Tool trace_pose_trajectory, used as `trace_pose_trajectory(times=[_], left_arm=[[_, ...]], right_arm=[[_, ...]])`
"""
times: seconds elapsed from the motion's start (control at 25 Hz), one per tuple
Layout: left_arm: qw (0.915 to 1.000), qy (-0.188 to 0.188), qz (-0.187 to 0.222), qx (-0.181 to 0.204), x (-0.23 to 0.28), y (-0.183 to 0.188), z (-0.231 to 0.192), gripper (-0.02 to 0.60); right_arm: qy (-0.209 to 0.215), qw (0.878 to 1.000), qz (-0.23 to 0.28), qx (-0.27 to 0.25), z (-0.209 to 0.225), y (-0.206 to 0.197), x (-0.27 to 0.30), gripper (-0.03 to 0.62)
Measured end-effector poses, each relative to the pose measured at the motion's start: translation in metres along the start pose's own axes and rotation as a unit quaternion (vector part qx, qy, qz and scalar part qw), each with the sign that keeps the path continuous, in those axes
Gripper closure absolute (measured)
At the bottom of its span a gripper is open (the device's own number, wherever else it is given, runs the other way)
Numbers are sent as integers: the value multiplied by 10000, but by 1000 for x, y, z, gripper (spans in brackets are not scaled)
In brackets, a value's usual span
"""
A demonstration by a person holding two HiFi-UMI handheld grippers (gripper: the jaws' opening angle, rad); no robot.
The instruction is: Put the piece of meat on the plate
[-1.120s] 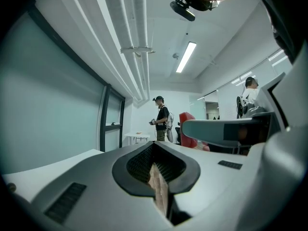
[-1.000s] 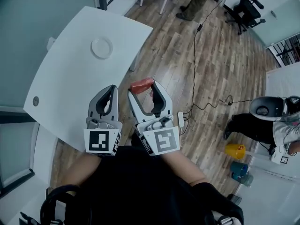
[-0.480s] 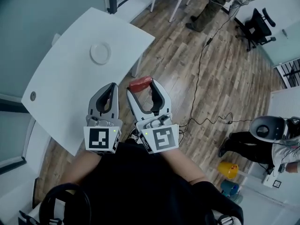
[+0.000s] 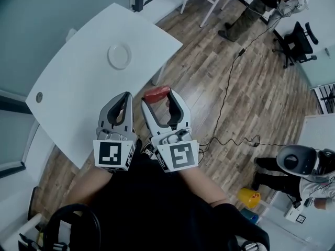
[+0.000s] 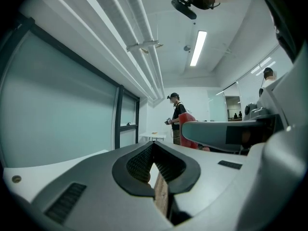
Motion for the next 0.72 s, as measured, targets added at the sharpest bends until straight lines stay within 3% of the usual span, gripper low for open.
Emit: trace_pose_trajectory(times=[0.72], left_arm=[[9990, 260, -223, -271, 68, -12, -52, 582]], right_arm=[[290, 9986, -440, 108, 22, -20, 80, 312]])
Point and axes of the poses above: the fingertips, and each gripper's own axes: x forward along the fingers, z to its right, y out of its top, the point moved 2 cm from there along -x, backward along the fingers, and after that the axes turned 15 degrees about y, right-handed, at the moved point
